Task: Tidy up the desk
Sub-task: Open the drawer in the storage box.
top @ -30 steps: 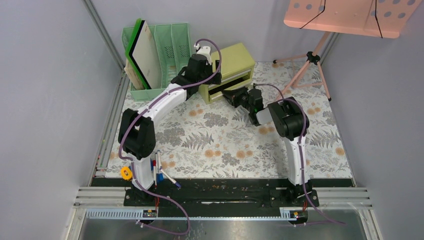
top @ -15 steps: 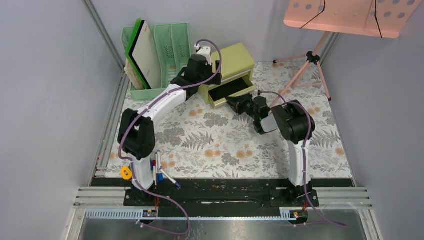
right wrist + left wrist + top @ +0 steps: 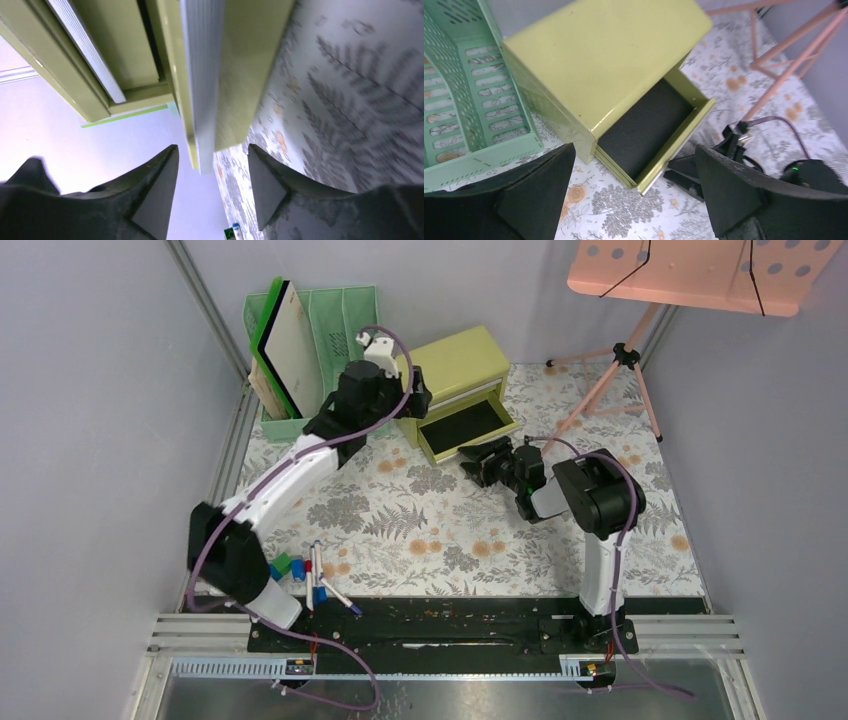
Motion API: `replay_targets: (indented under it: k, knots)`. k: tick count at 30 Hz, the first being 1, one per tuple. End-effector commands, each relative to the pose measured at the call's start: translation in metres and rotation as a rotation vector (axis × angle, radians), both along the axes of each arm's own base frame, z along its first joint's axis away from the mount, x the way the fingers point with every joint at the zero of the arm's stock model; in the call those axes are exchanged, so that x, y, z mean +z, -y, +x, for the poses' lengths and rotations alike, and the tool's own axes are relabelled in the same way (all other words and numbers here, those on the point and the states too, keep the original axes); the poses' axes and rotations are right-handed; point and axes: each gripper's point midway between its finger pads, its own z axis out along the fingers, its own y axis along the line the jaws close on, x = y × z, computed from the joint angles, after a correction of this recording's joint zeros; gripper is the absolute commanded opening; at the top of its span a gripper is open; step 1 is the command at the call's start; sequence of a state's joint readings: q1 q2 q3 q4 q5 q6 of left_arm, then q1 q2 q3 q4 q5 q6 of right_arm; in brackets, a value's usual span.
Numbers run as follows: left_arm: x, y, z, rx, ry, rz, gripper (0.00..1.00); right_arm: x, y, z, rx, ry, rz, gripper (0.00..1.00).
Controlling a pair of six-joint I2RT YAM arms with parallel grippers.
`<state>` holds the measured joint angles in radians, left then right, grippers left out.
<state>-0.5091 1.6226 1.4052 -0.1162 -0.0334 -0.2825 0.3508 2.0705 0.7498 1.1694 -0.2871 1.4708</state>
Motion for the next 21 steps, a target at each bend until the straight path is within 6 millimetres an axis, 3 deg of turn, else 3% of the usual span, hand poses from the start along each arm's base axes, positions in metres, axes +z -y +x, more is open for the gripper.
replay_targets:
  k: [1, 3, 8, 15, 21]
  knots:
    - [0.076, -0.016, -0.037, -0.009, 0.165, -0.154, 0.93, 0.014, 0.010, -0.015, -0.007, 0.016, -0.065, 0.65]
    - [0.087, -0.028, -0.060, -0.005, 0.184, -0.192, 0.94, 0.016, 0.013, -0.024, -0.002, 0.011, -0.081, 0.69]
    - [0.077, -0.054, -0.111, 0.006, 0.164, -0.243, 0.97, 0.019, 0.019, -0.052, 0.041, -0.005, -0.120, 0.73]
    - [0.004, -0.096, -0.170, 0.096, -0.004, -0.200, 0.98, 0.019, 0.030, -0.099, 0.109, -0.022, -0.185, 0.76]
    - [-0.051, -0.123, -0.205, 0.222, -0.132, -0.266, 0.99, -0.006, 0.045, -0.152, 0.166, -0.071, -0.248, 0.78]
